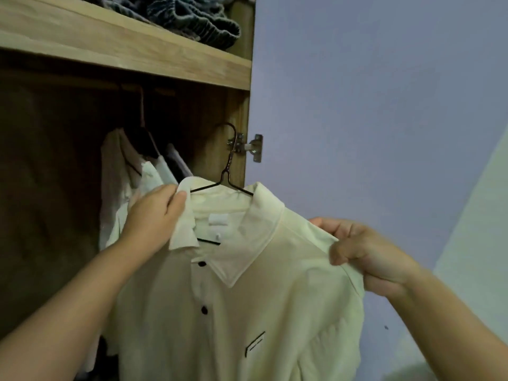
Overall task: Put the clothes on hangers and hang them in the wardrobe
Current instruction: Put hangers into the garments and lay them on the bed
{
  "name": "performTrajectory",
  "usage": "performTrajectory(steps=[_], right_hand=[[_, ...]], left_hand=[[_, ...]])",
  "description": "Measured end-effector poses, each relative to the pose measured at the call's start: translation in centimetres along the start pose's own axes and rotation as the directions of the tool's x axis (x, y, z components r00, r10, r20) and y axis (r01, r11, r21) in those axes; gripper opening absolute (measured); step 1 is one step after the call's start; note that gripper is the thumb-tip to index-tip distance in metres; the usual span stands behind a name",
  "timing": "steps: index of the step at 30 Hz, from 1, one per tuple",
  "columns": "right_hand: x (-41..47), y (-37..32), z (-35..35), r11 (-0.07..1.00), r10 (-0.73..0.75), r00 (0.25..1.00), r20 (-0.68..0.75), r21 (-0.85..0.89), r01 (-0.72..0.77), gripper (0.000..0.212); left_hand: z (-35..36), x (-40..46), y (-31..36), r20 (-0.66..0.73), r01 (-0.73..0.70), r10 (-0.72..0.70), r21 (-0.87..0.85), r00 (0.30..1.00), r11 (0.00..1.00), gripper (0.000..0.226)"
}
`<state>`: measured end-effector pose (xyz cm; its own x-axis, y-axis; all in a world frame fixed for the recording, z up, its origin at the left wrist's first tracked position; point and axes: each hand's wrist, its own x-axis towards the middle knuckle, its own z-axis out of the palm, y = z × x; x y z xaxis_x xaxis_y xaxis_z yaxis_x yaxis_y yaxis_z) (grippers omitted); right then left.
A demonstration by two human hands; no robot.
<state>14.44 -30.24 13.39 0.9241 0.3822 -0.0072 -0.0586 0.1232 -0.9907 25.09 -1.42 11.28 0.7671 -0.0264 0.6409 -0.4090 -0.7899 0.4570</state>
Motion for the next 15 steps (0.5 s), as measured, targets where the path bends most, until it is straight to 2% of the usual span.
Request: performTrajectory(steps=[3,6,9,13,15], right_hand=[[-4.3,0.1,-3.7,0.998,0.026,0.999,-0.046,-0.048,-0.028,0.054],[-8.3,-0.1,-6.8,0.983,0.048,0.994,-0.101,-0.173,-0.065,0.05],[-12.8,-0.7,-9.0,0.926,0.028,0.978,-0.205,-0.364,-0.102,0.038],[-18.4,-0.7,-10.3,0.809,-0.063,0.904,-0.424,-0.552,-0.203,0.014],[-20.9,-0.2,-10.5,0.779,-0.101,0.842,-0.53,-0.569,-0.265,0.017]], left_hand=[[2.2,-1.9,3.4,0.083,-0.107,0.107,-0.011,0.991,0.994,0.025],[4.7,-4.1,6.5,0.028,-0.19,0.191,-0.031,0.981,0.981,0.03],[7.3,-6.3,10.1,-0.024,-0.278,0.278,-0.128,0.96,0.952,0.039],[10.0,-7.8,15.2,-0.091,-0.415,0.405,-0.25,0.91,0.875,0.028],[11.2,-8.3,17.6,-0.1,-0.45,0.442,-0.306,0.891,0.839,0.028]])
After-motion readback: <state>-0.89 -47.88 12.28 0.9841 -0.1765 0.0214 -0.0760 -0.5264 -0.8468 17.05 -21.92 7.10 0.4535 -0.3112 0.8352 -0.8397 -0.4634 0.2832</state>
